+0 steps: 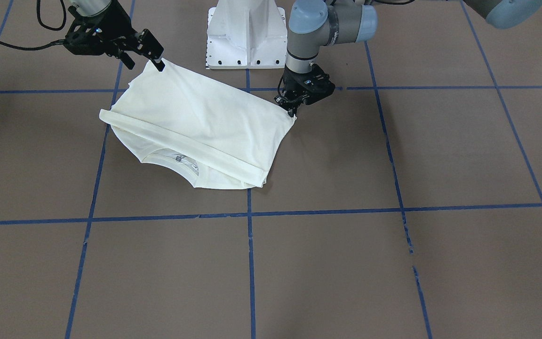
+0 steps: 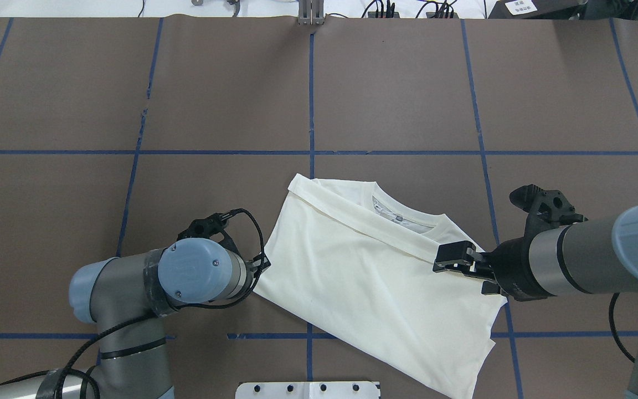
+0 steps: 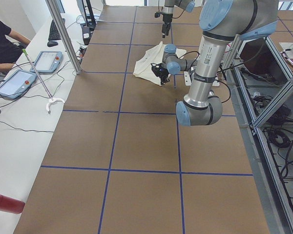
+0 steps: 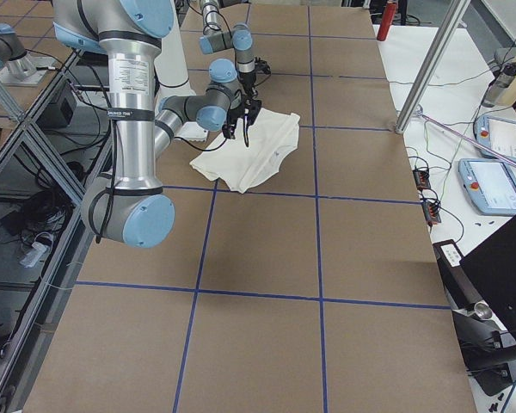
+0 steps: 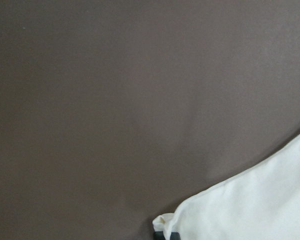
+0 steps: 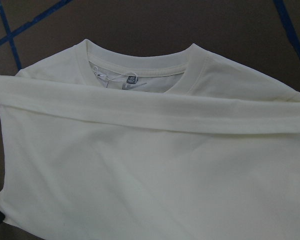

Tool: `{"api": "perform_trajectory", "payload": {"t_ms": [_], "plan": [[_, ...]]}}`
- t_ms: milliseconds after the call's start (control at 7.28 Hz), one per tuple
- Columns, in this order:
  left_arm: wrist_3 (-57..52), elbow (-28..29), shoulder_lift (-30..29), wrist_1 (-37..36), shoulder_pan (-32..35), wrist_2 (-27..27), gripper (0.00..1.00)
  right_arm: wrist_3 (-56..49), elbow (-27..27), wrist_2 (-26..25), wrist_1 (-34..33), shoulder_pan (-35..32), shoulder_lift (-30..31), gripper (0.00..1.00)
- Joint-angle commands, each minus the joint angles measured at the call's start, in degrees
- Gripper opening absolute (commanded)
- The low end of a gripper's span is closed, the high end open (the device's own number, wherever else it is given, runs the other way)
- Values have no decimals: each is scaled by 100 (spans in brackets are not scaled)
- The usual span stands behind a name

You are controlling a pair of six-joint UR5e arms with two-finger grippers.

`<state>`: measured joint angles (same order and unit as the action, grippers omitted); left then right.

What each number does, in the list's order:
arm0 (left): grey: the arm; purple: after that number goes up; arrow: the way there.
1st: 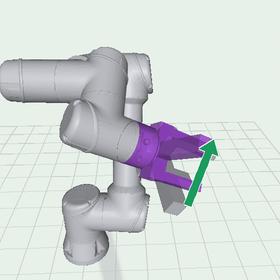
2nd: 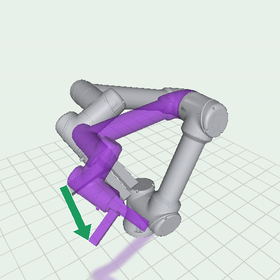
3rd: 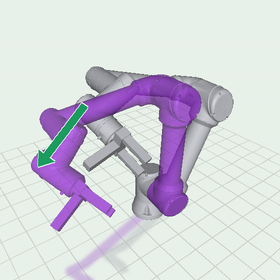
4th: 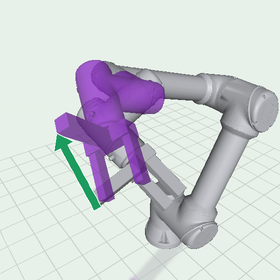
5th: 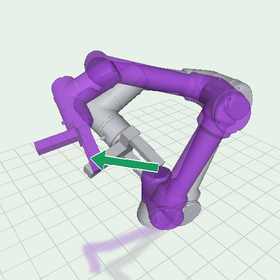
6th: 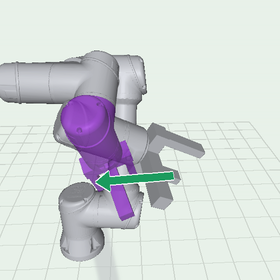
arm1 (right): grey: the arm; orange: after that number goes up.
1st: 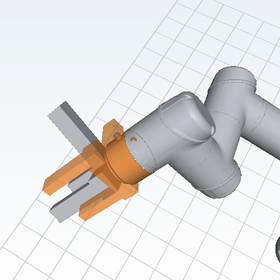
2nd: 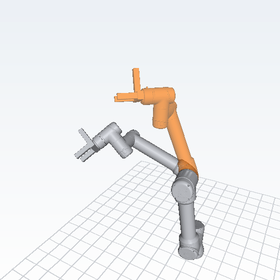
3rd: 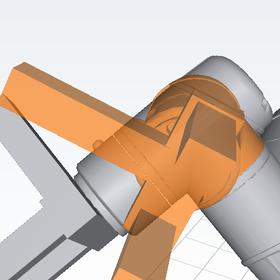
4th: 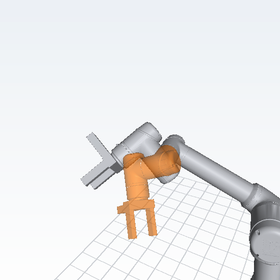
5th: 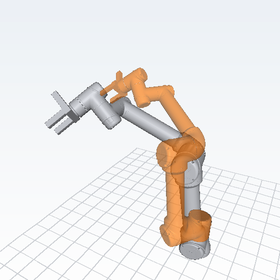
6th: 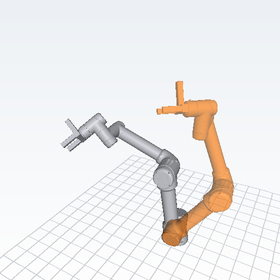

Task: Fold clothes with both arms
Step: 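Grasp the shirt edge with the left gripper and drag it farther from the robot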

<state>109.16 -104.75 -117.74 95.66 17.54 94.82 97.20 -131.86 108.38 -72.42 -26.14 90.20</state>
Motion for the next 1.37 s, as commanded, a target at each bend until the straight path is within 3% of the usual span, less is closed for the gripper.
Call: {"api": "perform_trajectory", "payload": {"t_ms": [0, 275, 550, 825, 1099, 1237], "plan": [[-305, 50, -65, -3, 624, 10, 0, 35, -6, -10, 0, -14, 15, 100], [-938, 836, -484, 93, 1399, 10, 0, 36, 29, -10, -9, -49, 24, 100], [-1237, 1813, -916, 1064, 1673, -155, 0, 36, 20, -10, 0, -127, 15, 100], [-1816, 2700, -1512, 1576, 2050, -332, 0, 36, -15, 25, -9, -286, 24, 100], [-2170, 4532, -2450, 2890, 2227, -341, 0, 44, -15, 34, -9, -304, 15, 100], [-2214, 4951, -2664, 3236, 2228, -533, 0, 36, 29, 34, -9, -295, -37, 100]]}}
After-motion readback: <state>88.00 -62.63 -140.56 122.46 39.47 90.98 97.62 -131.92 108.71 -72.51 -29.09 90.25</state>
